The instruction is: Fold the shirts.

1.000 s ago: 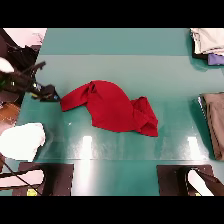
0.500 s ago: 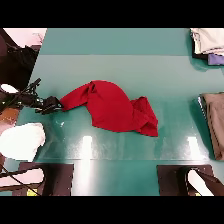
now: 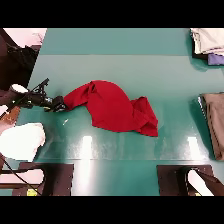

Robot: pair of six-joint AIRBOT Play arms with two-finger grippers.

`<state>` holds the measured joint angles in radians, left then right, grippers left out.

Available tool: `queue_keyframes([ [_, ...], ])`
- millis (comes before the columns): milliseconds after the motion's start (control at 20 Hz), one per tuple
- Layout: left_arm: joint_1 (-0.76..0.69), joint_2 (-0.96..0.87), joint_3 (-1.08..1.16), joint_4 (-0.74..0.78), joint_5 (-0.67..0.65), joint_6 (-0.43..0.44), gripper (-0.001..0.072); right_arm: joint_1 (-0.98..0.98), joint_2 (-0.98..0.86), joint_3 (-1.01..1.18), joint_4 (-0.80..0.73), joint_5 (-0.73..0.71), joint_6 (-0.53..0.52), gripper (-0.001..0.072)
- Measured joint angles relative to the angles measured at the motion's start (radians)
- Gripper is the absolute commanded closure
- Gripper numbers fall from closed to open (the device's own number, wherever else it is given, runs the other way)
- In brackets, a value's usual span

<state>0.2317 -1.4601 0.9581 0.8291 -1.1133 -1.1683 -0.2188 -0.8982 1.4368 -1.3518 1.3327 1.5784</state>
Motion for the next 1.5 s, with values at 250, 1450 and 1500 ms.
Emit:
queue_keyframes([
  [250,-0.006,0.106,0.183,-0.001,-0.069,-0.002,0.0686,0.028,0.000,-0.139,0.117,0.075,0.000,0.0323],
  [1450,-0.006,0.223,0.372,0.001,-0.211,-0.011,0.0687,0.695,-0.055,-0.877,0.564,-0.663,0.066,0.0693],
  [1500,-0.006,0.223,0.372,0.001,-0.222,-0.011,0.0687,0.651,-0.026,-0.852,0.536,-0.650,0.064,0.0693],
])
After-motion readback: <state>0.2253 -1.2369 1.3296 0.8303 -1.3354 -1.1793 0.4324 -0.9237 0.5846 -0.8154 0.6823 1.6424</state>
